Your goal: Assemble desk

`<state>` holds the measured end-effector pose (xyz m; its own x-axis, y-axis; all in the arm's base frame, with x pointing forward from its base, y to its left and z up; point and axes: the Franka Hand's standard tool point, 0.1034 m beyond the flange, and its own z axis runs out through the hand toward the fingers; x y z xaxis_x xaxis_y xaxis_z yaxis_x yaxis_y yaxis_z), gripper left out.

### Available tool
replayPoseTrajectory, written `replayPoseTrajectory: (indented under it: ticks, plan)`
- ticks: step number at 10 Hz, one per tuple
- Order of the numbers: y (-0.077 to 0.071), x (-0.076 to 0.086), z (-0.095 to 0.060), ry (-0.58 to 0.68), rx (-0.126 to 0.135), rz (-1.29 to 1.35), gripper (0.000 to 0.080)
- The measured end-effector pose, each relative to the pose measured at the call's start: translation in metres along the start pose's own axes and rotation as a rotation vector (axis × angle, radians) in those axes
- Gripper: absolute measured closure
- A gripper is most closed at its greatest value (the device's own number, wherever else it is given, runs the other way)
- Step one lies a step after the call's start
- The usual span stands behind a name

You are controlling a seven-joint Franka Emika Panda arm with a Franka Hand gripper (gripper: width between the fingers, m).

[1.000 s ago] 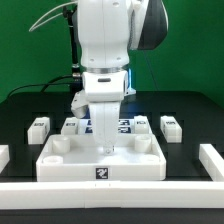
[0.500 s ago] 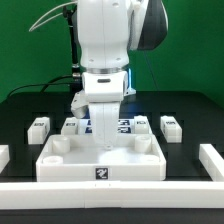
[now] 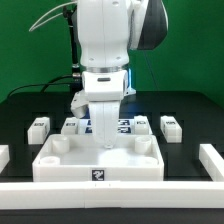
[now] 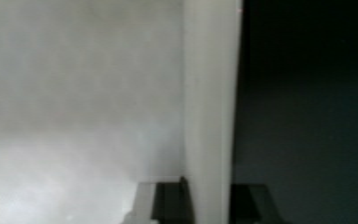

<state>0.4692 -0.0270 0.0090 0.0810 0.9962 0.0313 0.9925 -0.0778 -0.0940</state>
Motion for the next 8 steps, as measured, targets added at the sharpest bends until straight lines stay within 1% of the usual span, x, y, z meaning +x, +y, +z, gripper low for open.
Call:
replayPoseTrajectory:
  ticks: [4,5,6,7,8]
  plan:
    - [0.001,0.0,0.0,0.0,-0.002,-0.001,0.0737]
    - [0.007,0.004,-0.001,0.003,-0.015,-0.04,0.0737]
    - [0.015,0.018,-0.002,0.012,-0.024,-0.046,0.0737]
    - [0.025,0.037,-0.001,0.023,-0.032,-0.042,0.0737]
    - [0.035,0.051,-0.001,0.032,-0.039,-0.037,0.0737]
